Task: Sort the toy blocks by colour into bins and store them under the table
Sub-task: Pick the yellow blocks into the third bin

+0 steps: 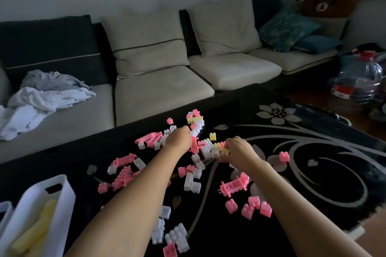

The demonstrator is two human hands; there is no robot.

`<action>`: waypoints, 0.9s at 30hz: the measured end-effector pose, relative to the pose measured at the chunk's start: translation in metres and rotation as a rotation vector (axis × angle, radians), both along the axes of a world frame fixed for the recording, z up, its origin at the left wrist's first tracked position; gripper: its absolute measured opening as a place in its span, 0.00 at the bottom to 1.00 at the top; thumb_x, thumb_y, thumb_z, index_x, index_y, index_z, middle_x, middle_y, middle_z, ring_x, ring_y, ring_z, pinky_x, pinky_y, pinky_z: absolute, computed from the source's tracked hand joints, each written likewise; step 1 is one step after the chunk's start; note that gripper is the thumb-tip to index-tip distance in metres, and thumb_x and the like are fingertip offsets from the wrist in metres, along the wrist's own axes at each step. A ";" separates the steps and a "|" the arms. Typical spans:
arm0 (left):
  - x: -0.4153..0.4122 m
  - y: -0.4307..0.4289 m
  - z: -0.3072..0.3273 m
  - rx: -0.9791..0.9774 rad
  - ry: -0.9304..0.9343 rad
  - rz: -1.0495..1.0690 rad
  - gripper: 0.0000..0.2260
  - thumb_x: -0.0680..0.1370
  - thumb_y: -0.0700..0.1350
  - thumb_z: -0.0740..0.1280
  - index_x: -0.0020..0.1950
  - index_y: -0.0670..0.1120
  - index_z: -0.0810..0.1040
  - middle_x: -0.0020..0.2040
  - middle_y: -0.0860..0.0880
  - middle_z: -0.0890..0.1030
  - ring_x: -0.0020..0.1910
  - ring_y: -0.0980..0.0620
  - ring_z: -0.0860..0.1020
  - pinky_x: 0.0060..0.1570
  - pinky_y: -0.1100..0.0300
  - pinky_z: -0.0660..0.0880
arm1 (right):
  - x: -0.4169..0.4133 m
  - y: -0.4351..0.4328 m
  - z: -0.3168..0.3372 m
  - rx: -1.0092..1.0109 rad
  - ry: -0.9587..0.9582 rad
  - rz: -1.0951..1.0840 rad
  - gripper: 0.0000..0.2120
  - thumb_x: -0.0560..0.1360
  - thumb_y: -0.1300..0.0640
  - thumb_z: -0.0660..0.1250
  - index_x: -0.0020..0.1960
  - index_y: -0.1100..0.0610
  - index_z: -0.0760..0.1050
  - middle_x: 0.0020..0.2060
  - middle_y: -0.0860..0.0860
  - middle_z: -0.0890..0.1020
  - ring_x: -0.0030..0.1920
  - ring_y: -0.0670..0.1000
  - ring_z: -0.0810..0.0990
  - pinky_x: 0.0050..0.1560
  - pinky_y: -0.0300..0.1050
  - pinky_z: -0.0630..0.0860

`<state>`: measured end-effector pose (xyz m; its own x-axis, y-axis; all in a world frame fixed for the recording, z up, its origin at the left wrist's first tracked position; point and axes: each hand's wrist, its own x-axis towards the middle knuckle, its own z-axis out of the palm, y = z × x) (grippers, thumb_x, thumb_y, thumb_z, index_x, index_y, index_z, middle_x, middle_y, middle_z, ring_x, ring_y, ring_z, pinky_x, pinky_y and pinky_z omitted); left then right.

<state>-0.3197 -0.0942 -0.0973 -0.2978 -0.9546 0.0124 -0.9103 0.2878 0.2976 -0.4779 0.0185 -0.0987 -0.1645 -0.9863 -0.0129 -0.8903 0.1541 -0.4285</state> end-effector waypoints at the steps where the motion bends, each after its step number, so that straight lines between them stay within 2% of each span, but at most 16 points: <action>1: -0.001 0.004 0.000 -0.007 0.001 -0.012 0.10 0.79 0.40 0.58 0.59 0.44 0.74 0.49 0.46 0.78 0.47 0.47 0.77 0.44 0.56 0.73 | -0.001 0.000 -0.001 0.008 0.010 0.010 0.14 0.72 0.54 0.71 0.35 0.57 0.67 0.36 0.49 0.70 0.35 0.47 0.69 0.29 0.38 0.62; 2: -0.001 0.009 0.000 -0.004 0.007 -0.019 0.09 0.79 0.41 0.59 0.57 0.44 0.74 0.48 0.47 0.78 0.46 0.48 0.76 0.43 0.56 0.72 | -0.001 0.002 0.001 0.020 0.019 0.020 0.16 0.73 0.55 0.69 0.33 0.57 0.65 0.33 0.49 0.70 0.33 0.47 0.68 0.28 0.37 0.61; 4: 0.000 0.017 0.001 0.026 0.029 -0.024 0.05 0.78 0.42 0.61 0.52 0.45 0.74 0.46 0.47 0.78 0.44 0.50 0.76 0.42 0.57 0.72 | -0.001 0.007 0.007 0.009 0.026 0.018 0.12 0.73 0.57 0.68 0.35 0.60 0.68 0.34 0.51 0.72 0.35 0.50 0.71 0.29 0.39 0.63; 6: 0.004 0.025 0.002 0.066 0.077 -0.029 0.02 0.77 0.41 0.63 0.49 0.46 0.73 0.46 0.47 0.80 0.45 0.49 0.79 0.46 0.55 0.75 | -0.003 0.011 0.014 -0.062 -0.012 -0.028 0.11 0.73 0.60 0.68 0.40 0.68 0.73 0.35 0.57 0.73 0.38 0.59 0.76 0.28 0.40 0.62; 7: 0.006 0.028 0.003 0.069 0.107 -0.030 0.02 0.77 0.41 0.63 0.49 0.45 0.73 0.47 0.47 0.80 0.47 0.49 0.79 0.48 0.53 0.76 | -0.005 0.012 0.018 -0.126 -0.068 -0.057 0.12 0.73 0.60 0.67 0.42 0.71 0.74 0.35 0.62 0.75 0.41 0.64 0.77 0.28 0.40 0.61; 8: 0.009 0.031 0.005 0.057 0.131 -0.029 0.03 0.77 0.41 0.63 0.51 0.45 0.73 0.49 0.47 0.80 0.48 0.48 0.79 0.49 0.53 0.75 | -0.006 0.014 0.023 -0.196 -0.144 -0.092 0.14 0.73 0.59 0.67 0.43 0.72 0.74 0.37 0.64 0.77 0.42 0.65 0.78 0.28 0.40 0.62; 9: 0.012 0.034 0.007 0.043 0.151 -0.022 0.05 0.78 0.41 0.63 0.53 0.44 0.73 0.51 0.46 0.79 0.50 0.48 0.78 0.49 0.54 0.74 | -0.007 0.016 0.028 -0.266 -0.231 -0.130 0.16 0.74 0.56 0.67 0.43 0.70 0.74 0.37 0.63 0.79 0.40 0.62 0.78 0.29 0.40 0.64; 11: 0.016 0.038 0.013 0.036 0.191 -0.014 0.10 0.78 0.41 0.63 0.59 0.44 0.72 0.55 0.45 0.78 0.53 0.47 0.77 0.48 0.56 0.72 | -0.006 0.022 0.041 -0.325 -0.418 -0.170 0.17 0.75 0.48 0.67 0.42 0.63 0.74 0.34 0.54 0.77 0.32 0.51 0.74 0.30 0.39 0.66; 13: 0.019 0.040 0.021 0.044 0.223 0.000 0.14 0.78 0.41 0.63 0.64 0.43 0.71 0.58 0.45 0.77 0.56 0.47 0.76 0.52 0.56 0.71 | -0.004 0.028 0.049 -0.252 -0.725 -0.177 0.18 0.76 0.45 0.64 0.45 0.62 0.75 0.32 0.51 0.74 0.31 0.46 0.70 0.33 0.37 0.67; 15: 0.022 0.042 0.026 0.048 0.210 0.009 0.16 0.78 0.41 0.63 0.66 0.44 0.71 0.61 0.45 0.76 0.59 0.47 0.75 0.56 0.55 0.72 | -0.002 0.035 0.054 -0.152 -1.141 -0.227 0.16 0.76 0.47 0.65 0.49 0.61 0.77 0.35 0.52 0.74 0.33 0.47 0.70 0.36 0.39 0.68; 17: 0.025 0.046 0.025 0.094 0.146 -0.012 0.18 0.78 0.39 0.63 0.68 0.45 0.70 0.63 0.44 0.75 0.61 0.46 0.75 0.58 0.54 0.73 | 0.000 0.040 0.053 -0.088 -1.396 -0.284 0.09 0.75 0.53 0.68 0.46 0.60 0.76 0.38 0.54 0.76 0.32 0.47 0.71 0.32 0.38 0.68; 21: 0.031 0.060 0.012 0.178 0.047 -0.086 0.21 0.76 0.36 0.61 0.69 0.48 0.70 0.63 0.44 0.75 0.56 0.45 0.76 0.50 0.57 0.74 | 0.009 0.057 0.043 0.013 -1.515 -0.268 0.04 0.74 0.61 0.68 0.43 0.60 0.74 0.35 0.54 0.78 0.28 0.45 0.70 0.24 0.34 0.67; 25: 0.035 0.070 0.007 0.079 0.015 -0.077 0.15 0.75 0.36 0.63 0.60 0.46 0.73 0.57 0.45 0.78 0.50 0.48 0.77 0.48 0.56 0.76 | 0.015 0.074 0.033 0.041 -1.604 -0.250 0.05 0.75 0.59 0.68 0.45 0.60 0.74 0.32 0.52 0.77 0.26 0.44 0.71 0.24 0.33 0.67; 27: 0.037 0.078 0.010 0.050 0.039 -0.068 0.13 0.76 0.37 0.63 0.60 0.44 0.72 0.55 0.46 0.78 0.49 0.48 0.78 0.44 0.57 0.74 | 0.019 0.079 0.032 0.017 -1.603 -0.250 0.06 0.74 0.57 0.70 0.45 0.59 0.75 0.32 0.52 0.77 0.25 0.43 0.71 0.24 0.33 0.67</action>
